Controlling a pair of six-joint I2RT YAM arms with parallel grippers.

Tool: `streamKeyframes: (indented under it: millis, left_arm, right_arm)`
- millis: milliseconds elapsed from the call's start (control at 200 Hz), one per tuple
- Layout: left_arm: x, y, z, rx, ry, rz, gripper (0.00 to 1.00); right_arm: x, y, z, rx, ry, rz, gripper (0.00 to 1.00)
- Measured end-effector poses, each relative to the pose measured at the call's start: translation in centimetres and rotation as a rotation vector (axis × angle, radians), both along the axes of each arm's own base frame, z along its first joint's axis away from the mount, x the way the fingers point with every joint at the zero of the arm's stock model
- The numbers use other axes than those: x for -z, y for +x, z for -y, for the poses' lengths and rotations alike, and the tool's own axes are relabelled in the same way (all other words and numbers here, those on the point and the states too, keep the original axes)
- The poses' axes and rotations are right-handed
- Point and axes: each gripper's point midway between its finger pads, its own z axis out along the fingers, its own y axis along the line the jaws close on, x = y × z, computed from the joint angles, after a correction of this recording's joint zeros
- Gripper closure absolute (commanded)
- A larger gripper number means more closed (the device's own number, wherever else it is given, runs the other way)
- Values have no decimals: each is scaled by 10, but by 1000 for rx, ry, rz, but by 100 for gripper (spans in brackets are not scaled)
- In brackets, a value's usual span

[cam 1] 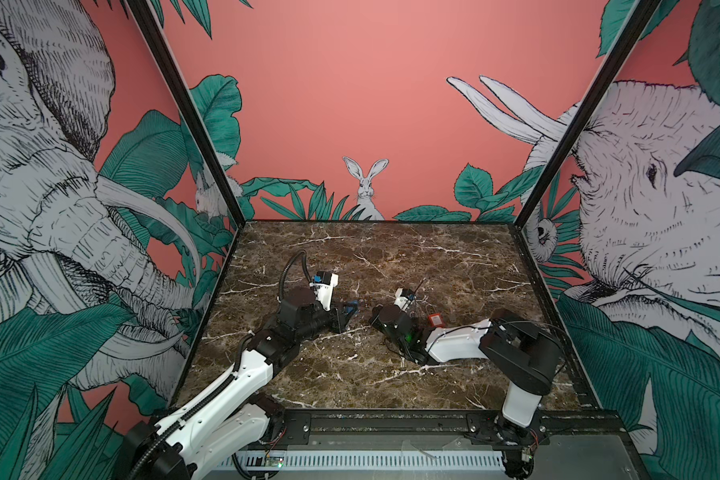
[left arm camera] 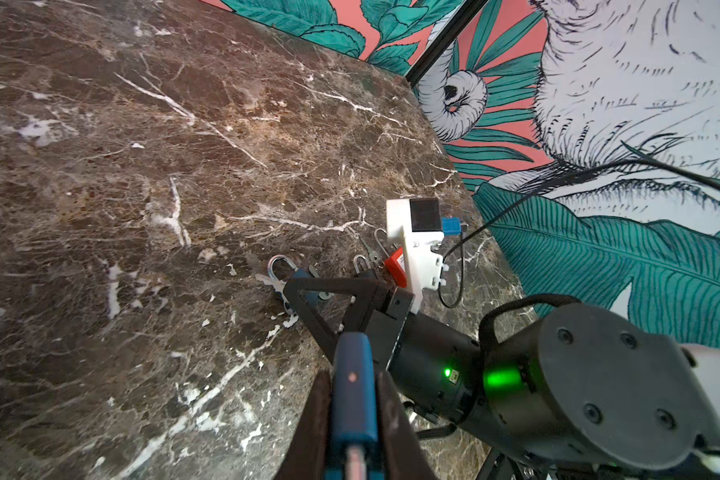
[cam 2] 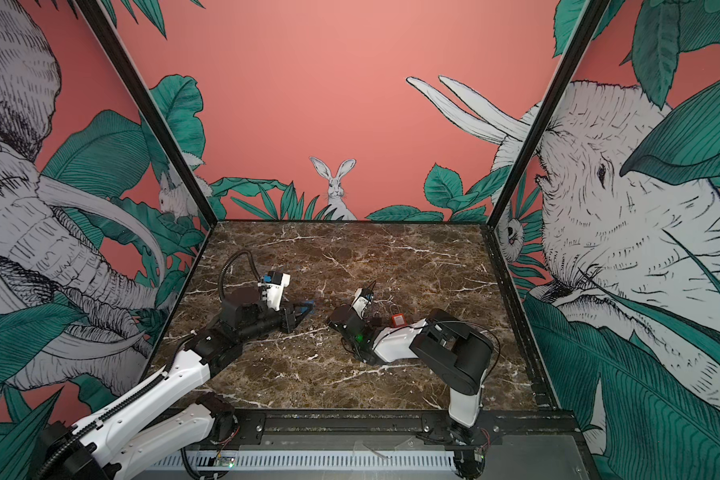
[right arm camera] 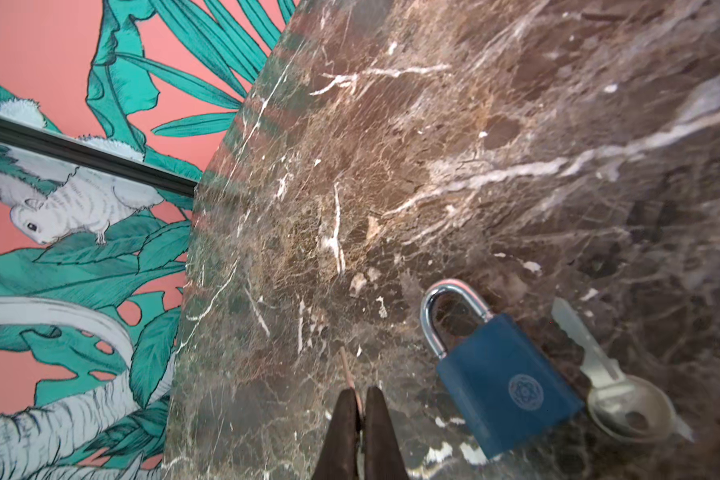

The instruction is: Lock with the key

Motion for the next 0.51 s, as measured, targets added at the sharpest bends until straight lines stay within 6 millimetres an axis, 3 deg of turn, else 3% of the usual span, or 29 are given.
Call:
streamKeyframes:
  millis: [245, 505]
  left_arm:
    - [7, -1, 1, 11, 7, -29, 100]
    - [8, -2, 3, 23, 7, -32, 100]
  right_arm:
    - [17, 2, -7, 22, 37, -41, 100]
    - [20, 3, -8, 48, 81, -64, 100]
